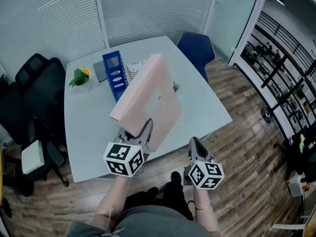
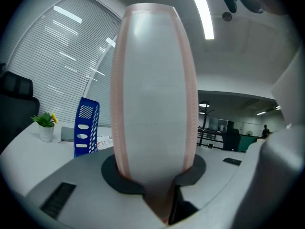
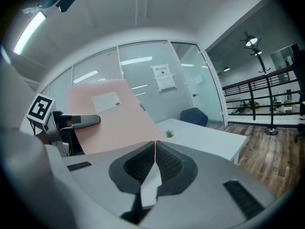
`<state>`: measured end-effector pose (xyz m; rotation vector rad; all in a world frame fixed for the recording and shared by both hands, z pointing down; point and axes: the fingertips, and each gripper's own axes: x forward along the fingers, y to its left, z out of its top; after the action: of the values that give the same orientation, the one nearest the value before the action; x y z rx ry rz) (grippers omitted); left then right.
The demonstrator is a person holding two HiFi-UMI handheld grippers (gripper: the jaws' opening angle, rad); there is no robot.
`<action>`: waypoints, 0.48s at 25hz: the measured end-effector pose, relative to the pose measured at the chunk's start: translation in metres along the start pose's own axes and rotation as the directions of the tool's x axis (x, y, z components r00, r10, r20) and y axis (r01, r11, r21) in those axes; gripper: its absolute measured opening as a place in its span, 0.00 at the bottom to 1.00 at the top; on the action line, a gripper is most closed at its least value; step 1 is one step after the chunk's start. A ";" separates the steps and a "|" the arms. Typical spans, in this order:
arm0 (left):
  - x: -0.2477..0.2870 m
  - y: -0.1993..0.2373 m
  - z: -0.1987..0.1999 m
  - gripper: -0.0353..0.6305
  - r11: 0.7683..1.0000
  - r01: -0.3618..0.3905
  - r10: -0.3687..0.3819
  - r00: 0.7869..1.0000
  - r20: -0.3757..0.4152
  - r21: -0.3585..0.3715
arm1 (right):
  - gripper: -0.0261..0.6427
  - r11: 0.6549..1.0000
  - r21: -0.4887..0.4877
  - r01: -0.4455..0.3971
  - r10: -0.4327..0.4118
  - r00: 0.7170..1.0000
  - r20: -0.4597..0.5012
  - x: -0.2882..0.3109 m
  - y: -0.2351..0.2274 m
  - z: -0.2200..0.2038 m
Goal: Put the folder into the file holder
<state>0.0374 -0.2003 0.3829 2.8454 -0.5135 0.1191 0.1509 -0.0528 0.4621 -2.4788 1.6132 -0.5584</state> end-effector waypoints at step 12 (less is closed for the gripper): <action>-0.006 0.042 0.056 0.25 0.938 -0.343 0.348 0.926 0.149 -0.058 | 0.04 0.921 -0.063 -0.384 0.372 0.917 -0.144 0.111 0.025 0.028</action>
<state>0.0188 -0.2503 0.3380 2.7182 -1.0395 -0.0518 0.1800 -0.1655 0.4550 -2.1332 2.1437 -0.6092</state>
